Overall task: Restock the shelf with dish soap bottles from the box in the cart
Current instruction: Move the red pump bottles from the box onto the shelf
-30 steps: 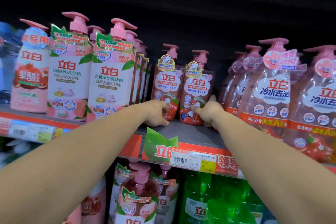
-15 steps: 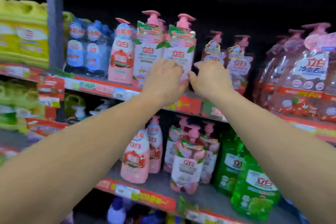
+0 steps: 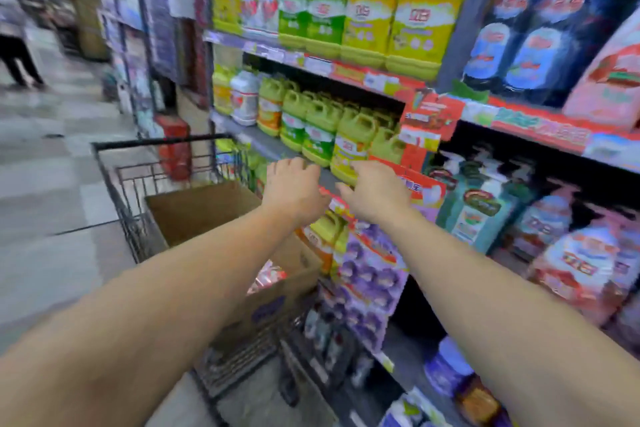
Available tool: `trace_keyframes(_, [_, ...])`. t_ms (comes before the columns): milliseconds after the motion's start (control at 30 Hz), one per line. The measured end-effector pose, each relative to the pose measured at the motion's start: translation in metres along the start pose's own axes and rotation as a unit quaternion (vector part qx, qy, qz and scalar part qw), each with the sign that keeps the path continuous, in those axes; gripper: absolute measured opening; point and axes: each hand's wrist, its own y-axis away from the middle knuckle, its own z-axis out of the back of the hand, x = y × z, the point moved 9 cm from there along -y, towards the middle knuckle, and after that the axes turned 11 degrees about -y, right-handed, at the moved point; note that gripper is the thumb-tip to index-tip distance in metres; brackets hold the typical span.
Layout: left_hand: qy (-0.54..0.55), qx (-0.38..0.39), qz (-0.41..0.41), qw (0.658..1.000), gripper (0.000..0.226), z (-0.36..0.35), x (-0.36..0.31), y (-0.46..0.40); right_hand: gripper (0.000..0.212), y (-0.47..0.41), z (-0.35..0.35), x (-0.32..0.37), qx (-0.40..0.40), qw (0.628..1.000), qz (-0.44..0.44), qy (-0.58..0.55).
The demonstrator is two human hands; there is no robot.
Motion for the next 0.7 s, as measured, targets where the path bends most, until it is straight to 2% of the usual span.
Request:
trace_keyframes(200, [-0.028, 0.087, 0.074, 0.993, 0.057, -0.081, 0.096, -0.002, 0.048, -0.049, -0.129, 0.029, 0.086, 0.995, 0.019, -0.04])
trace_keyframes(433, [-0.018, 0.202, 0.158, 0.966, 0.067, -0.221, 0.163, -0.032, 0.051, -0.135, -0.28, 0.014, 0.187, 0.978, 0.027, -0.09])
trace_keyframes(567, [0.019, 0.3, 0.224, 0.927, 0.071, -0.313, 0.173, -0.029, 0.058, -0.163, -0.376, -0.012, 0.29, 0.953, 0.018, -0.084])
trace_keyframes(700, [0.087, 0.408, 0.282, 0.864, 0.078, -0.398, 0.164, 0.004, 0.062, -0.168, -0.461, -0.038, 0.394, 0.915, -0.017, -0.085])
